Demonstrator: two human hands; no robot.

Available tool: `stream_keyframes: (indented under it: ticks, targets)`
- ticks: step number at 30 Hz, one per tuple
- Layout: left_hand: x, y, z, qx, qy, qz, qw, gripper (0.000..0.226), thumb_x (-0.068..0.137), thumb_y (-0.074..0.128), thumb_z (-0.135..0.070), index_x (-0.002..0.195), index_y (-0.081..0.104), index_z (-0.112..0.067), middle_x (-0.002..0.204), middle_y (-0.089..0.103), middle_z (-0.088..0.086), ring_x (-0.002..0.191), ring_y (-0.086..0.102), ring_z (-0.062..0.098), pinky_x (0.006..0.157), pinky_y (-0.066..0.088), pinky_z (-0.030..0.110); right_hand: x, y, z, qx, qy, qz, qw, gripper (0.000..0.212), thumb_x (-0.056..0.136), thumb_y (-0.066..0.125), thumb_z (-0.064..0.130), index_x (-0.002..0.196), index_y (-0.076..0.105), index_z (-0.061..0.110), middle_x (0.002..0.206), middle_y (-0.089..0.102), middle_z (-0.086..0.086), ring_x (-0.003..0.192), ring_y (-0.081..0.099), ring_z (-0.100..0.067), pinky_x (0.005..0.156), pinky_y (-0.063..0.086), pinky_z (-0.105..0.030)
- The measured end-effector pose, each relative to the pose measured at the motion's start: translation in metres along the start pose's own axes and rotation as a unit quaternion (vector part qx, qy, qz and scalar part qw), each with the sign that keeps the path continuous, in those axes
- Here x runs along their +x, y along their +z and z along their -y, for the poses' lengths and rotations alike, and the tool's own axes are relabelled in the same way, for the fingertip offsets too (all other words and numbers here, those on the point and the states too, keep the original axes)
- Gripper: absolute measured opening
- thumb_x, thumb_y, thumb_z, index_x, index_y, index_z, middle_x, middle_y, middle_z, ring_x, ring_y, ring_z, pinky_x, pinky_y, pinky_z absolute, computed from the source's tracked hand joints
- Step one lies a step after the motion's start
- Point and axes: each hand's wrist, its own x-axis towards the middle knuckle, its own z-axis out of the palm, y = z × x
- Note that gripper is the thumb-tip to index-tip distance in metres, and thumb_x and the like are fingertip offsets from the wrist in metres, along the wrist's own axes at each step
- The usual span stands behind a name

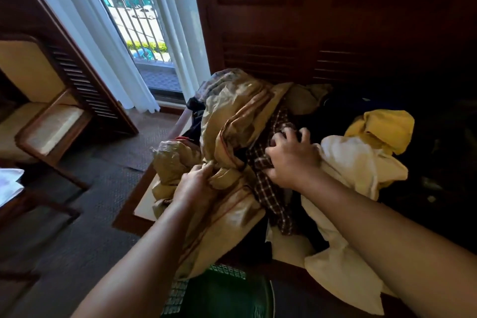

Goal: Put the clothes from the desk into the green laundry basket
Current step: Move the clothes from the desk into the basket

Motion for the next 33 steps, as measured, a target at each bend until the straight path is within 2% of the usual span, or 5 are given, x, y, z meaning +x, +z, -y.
stream_keyframes:
  ticks: [5,12,18,23,33]
  targets:
    - [-0.019,-0.002,0.002,-0.103,0.013,-0.117,0.988,0.023,0.079,0.076,-0.049,0.090,0.077,-0.029,0.081,0.074,-0.017,0.077,0.070,0.004,0.071,0.059,0.033,-0.025,-0.022,0.006,0.458,-0.093,0.127,0.875,0.021,0.091,0.068,0.048,0.086,0.060,0.029,0.081,0.065,0.011,0.077,0.062,-0.003,0.072,0.048,-0.029]
    - [-0.034,-0.010,0.010,0.003,-0.046,0.021,0.999,0.115,0.083,0.079,-0.041,0.155,-0.008,-0.060,0.169,-0.001,0.004,0.142,0.041,0.036,0.101,0.050,0.052,0.006,0.051,0.010,0.089,0.009,0.178,0.980,0.151,0.051,0.085,0.072,0.155,-0.019,0.037,0.159,-0.040,-0.003,0.145,-0.035,-0.040,0.115,0.004,-0.070]
    - [-0.022,0.002,0.021,0.006,-0.019,0.051,0.999,0.062,0.071,0.070,-0.060,0.131,0.065,-0.042,0.110,0.070,-0.016,0.108,0.068,0.014,0.084,0.054,0.029,0.014,0.065,0.017,0.121,0.055,0.132,0.982,0.054,0.075,0.077,0.039,0.122,0.053,0.029,0.124,0.061,-0.003,0.118,0.057,-0.029,0.115,0.033,-0.053]
    - [-0.037,-0.016,0.009,-0.068,0.125,-0.148,0.979,0.016,0.092,0.070,-0.026,0.108,0.075,-0.026,0.104,0.062,-0.009,0.091,0.062,0.010,0.072,0.040,0.003,-0.026,0.044,0.024,0.157,0.108,-0.096,0.977,0.029,0.082,0.066,0.036,0.106,0.050,0.031,0.108,0.064,0.006,0.104,0.065,-0.023,0.105,0.028,-0.057]
    - [-0.138,-0.116,-0.030,-0.332,0.267,-0.202,0.882,0.021,0.085,0.064,0.002,0.080,0.063,-0.018,0.080,0.064,0.005,0.077,0.054,0.006,0.067,0.044,0.025,-0.137,-0.049,0.110,0.362,0.096,-0.461,0.805,0.039,0.077,0.082,0.024,0.101,0.055,0.011,0.097,0.059,-0.008,0.090,0.060,-0.028,0.078,0.050,-0.049]
